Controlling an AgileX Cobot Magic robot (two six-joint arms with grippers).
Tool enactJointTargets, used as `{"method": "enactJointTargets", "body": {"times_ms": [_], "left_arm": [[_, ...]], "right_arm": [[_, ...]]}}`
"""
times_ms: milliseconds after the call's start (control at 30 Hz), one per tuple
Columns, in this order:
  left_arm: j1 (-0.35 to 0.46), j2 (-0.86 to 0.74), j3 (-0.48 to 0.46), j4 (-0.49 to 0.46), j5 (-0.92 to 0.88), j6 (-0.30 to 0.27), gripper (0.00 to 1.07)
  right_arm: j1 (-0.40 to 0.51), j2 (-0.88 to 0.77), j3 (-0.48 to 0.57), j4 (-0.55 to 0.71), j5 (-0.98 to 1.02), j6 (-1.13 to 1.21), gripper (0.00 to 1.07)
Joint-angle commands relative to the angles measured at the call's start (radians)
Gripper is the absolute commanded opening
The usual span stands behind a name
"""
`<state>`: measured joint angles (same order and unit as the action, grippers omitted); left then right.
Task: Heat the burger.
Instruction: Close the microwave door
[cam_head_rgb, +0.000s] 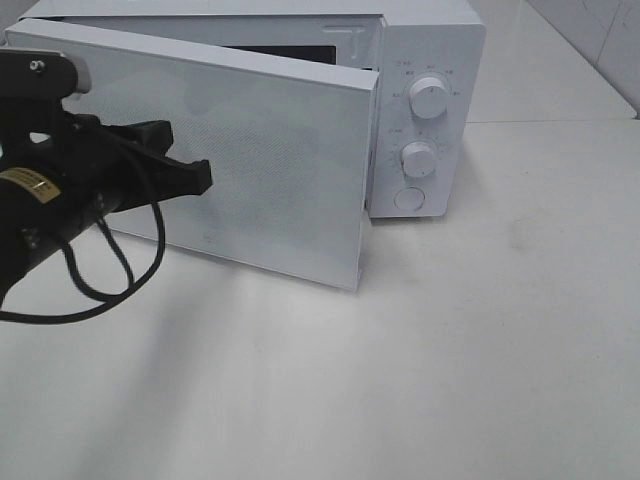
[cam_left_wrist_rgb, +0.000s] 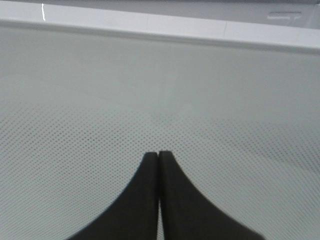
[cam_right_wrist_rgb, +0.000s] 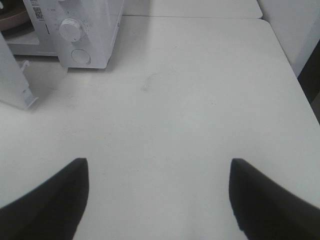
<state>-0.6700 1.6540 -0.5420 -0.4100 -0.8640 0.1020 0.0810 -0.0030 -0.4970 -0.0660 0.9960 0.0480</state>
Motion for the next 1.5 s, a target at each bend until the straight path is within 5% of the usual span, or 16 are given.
{"method": "enactJointTargets", "body": {"times_ms": [33,233,667,1067,1500], "left_arm": [[-0.044,0.036,-0.091,-0.125,0.020,0.090,0.00],[-0.069,0.095,-0.205,-0.239,0.063,0.173,0.00],[-0.069,0.223,-0.412,-0.288,0.117,0.217,0.00],[-0.069,0.306,-0.534,-0.340,0.146,0.225,0.00],[-0.080,0.344,-0.625,-0.403,0.171,0.339,0.00]], "right_arm": [[-0.005,-0.030,0.000,0.002,0.002,-0.012,0.75],[-0.005,-0.030,0.000,0.002,0.002,-0.012,0.75],[-0.005,-0.030,0.000,0.002,0.002,-0.012,0.75],[-0.005,-0.030,0.000,0.002,0.002,-0.013,0.75],[-0.005,-0.030,0.000,0.002,0.002,-0.012,0.75]]}}
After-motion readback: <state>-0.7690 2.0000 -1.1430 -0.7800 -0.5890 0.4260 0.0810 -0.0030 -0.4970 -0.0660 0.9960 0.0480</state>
